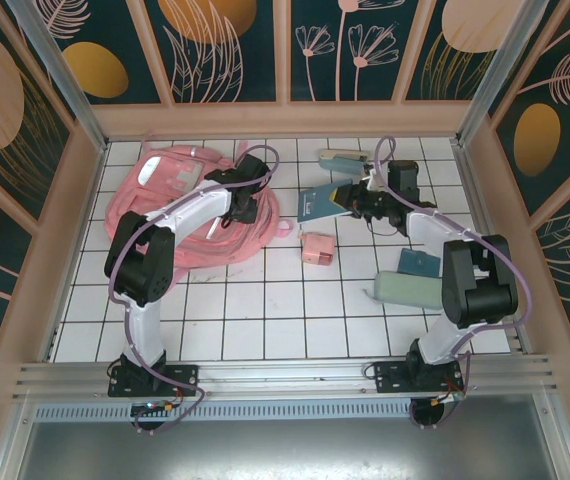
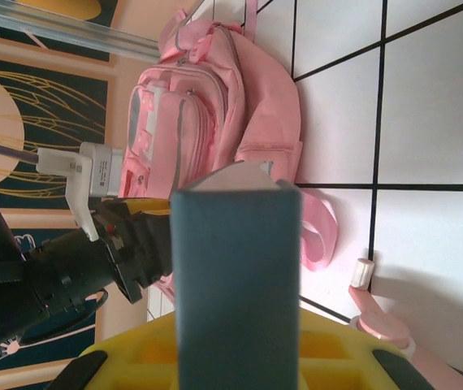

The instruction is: Pack the student bag

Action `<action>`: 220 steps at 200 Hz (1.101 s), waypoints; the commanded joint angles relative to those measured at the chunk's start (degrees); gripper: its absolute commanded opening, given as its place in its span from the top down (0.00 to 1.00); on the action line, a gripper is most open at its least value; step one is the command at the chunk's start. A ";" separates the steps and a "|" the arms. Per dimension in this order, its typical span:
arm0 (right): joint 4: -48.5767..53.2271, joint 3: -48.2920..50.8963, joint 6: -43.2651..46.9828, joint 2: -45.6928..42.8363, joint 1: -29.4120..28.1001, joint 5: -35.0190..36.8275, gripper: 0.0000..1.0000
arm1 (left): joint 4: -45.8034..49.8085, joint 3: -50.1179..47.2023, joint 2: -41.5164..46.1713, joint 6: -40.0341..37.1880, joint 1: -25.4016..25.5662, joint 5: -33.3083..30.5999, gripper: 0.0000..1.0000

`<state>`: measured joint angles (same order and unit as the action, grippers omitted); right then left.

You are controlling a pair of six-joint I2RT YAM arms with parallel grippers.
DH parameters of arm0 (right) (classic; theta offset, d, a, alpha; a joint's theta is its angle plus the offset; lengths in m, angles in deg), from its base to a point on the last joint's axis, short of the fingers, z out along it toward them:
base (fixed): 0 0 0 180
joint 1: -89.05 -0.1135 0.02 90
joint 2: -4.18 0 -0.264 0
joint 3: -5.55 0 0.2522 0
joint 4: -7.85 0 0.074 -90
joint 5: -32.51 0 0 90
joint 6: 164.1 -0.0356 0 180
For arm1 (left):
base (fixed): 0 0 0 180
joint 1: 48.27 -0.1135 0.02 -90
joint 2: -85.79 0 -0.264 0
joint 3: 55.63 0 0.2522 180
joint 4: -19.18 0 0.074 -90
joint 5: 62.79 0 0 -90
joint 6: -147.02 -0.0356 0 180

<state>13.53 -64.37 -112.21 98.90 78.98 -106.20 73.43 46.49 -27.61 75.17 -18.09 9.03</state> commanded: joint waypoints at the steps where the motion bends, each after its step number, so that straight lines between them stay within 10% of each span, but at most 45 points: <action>1: -3.71 -0.60 -1.25 0.53 -0.78 -0.99 1.00 | 0.29 -1.22 0.89 -1.78 -0.15 -2.68 0.63; 29: -4.58 -0.53 -2.23 0.21 -1.27 -1.04 1.00 | 0.05 -1.09 0.92 -1.67 -0.11 -4.75 1.00; 128: -35.87 5.83 -23.30 3.47 -11.36 7.53 1.00 | 3.68 13.76 9.64 -0.31 -5.73 9.36 1.00; 220: -44.99 -11.33 -32.70 22.42 -24.96 20.80 1.00 | 2.16 16.32 17.21 -1.44 -16.58 31.70 1.00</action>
<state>-24.10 -68.91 -142.09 117.65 56.82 -89.55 79.75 59.41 -16.21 74.60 -32.83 31.44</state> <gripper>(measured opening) 0.188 0.052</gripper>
